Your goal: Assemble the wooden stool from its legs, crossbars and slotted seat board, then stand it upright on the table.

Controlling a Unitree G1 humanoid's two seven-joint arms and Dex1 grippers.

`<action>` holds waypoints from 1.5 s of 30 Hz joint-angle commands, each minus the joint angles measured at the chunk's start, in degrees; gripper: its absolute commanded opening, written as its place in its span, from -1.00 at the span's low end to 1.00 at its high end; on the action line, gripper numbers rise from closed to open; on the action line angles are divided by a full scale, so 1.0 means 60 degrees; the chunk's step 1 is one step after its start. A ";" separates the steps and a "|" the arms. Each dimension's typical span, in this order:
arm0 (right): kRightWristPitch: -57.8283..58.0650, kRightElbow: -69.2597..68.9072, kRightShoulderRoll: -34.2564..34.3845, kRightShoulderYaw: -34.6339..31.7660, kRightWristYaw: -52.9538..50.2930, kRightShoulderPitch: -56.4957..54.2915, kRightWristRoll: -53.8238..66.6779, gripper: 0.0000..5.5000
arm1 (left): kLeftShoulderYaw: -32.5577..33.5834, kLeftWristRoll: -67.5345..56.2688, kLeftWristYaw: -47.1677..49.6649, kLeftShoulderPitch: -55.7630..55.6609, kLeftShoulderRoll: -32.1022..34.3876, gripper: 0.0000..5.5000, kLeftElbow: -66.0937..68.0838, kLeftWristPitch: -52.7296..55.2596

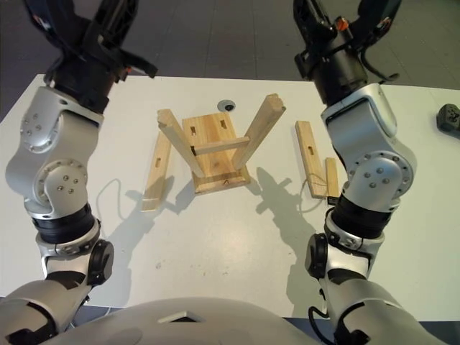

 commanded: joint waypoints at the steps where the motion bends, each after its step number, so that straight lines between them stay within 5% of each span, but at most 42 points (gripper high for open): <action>1: 0.0565 -0.0214 -0.0525 0.1442 0.0986 0.1116 -0.0910 -1.00 | -0.0382 0.0029 -0.0059 0.0671 -0.0109 -0.99 -0.0125 0.0275; 5: 0.0600 -0.0298 -0.0752 0.2345 0.1635 0.1899 -0.1777 -1.00 | -0.1098 0.0453 -0.0295 0.2283 -0.0152 -0.99 0.0250 0.0181; 11: 0.0483 -0.0505 -0.0542 0.2107 0.1689 0.2168 -0.1938 -1.00 | -0.1721 0.0725 -0.0182 0.3346 -0.0559 -0.99 0.0491 0.0061; 21: -0.0079 -0.0494 0.0646 0.0121 0.0453 0.1048 0.0416 -1.00 | -0.0298 -0.0055 0.0219 0.2183 -0.0702 -0.99 0.0363 0.0212; 30: -0.0386 0.0380 -0.1097 -0.1049 0.0071 0.1916 -0.1126 -1.00 | 0.0196 -0.0126 0.1810 0.4398 -0.0575 -0.99 -0.2879 0.1441; 38: -0.0626 -0.0428 -0.1203 0.0259 -0.0334 0.3776 -0.4301 -1.00 | -0.0901 0.1019 0.2661 0.5862 -0.0924 -0.99 -0.3198 0.1742; 45: 0.1033 -0.2986 -0.0312 0.2972 0.0511 0.3960 -0.3175 -1.00 | -0.1811 0.0801 0.1995 0.5170 -0.0943 -0.99 -0.3043 0.2142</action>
